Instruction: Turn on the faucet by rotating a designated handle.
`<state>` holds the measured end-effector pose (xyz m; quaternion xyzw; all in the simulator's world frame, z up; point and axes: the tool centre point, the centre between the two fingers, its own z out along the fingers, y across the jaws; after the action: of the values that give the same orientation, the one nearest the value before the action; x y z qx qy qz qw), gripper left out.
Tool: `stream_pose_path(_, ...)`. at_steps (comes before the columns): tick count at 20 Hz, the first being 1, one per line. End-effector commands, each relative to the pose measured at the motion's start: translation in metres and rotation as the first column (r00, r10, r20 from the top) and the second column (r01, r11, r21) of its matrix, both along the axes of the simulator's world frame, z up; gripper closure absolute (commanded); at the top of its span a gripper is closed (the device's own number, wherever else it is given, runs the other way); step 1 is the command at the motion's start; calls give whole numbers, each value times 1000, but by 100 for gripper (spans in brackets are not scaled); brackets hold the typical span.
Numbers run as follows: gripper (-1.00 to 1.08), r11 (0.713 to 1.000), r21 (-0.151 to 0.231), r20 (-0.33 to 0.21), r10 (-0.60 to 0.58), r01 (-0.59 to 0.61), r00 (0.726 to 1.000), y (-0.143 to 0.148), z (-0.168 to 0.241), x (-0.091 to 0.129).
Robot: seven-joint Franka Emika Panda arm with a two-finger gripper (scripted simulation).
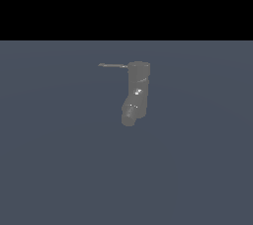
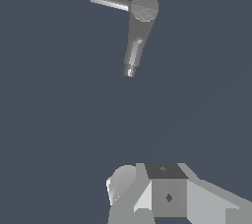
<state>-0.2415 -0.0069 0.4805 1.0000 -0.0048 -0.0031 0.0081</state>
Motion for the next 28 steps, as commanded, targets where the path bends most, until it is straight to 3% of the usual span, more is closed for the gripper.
stream_pose_path(1, 108, 1000, 0, 0, 0, 0, 1000, 0, 0, 0)
stream_pose_path(17, 108, 1000, 22, -1, 2, -2, 1000, 5, -3, 10)
stream_pose_path(28, 108, 990, 45, -6, -134, 134, 991, 9, -7, 43)
